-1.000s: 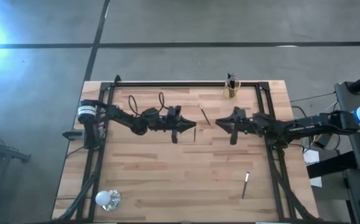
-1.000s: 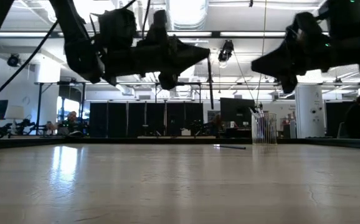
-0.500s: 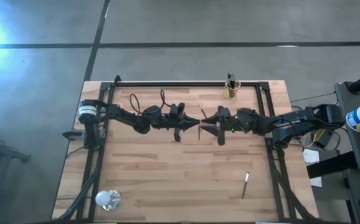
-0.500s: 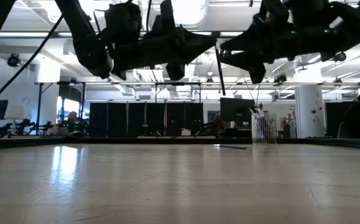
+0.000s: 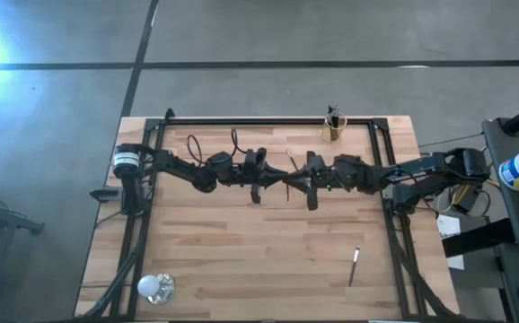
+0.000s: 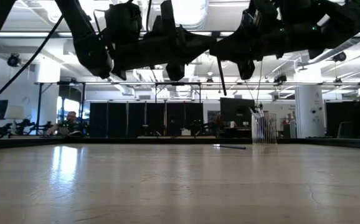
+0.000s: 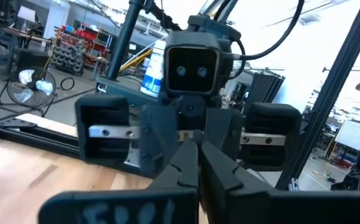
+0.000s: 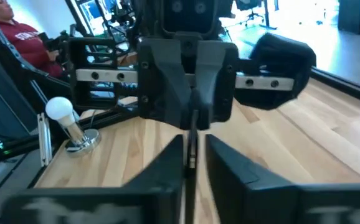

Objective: Put items in baskets/containers
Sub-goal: Put the black eyeshadow brush into the gold pen holder

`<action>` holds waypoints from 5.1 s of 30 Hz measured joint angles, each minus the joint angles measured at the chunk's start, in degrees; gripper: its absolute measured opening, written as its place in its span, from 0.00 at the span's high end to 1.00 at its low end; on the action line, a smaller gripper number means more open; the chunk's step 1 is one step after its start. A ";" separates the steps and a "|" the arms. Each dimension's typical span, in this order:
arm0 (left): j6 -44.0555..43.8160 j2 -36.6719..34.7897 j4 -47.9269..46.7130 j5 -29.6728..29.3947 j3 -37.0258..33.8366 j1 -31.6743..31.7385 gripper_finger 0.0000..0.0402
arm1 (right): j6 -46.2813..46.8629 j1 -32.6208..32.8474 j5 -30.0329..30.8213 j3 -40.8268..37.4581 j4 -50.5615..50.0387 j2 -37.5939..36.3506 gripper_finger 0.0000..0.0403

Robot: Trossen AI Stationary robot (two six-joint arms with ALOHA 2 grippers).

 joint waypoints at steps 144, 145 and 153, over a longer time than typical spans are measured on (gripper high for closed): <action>-4.34 -5.09 16.96 -8.63 -20.65 -1.67 0.79 | 3.70 4.87 10.33 13.15 0.07 15.21 0.98; -3.90 -5.09 16.90 -8.44 -20.65 -1.75 0.80 | 3.70 4.87 10.33 13.15 0.07 15.21 0.98; -3.46 -5.11 13.35 -5.96 -20.73 -1.73 0.98 | 3.72 4.72 7.54 13.17 -6.60 13.87 0.98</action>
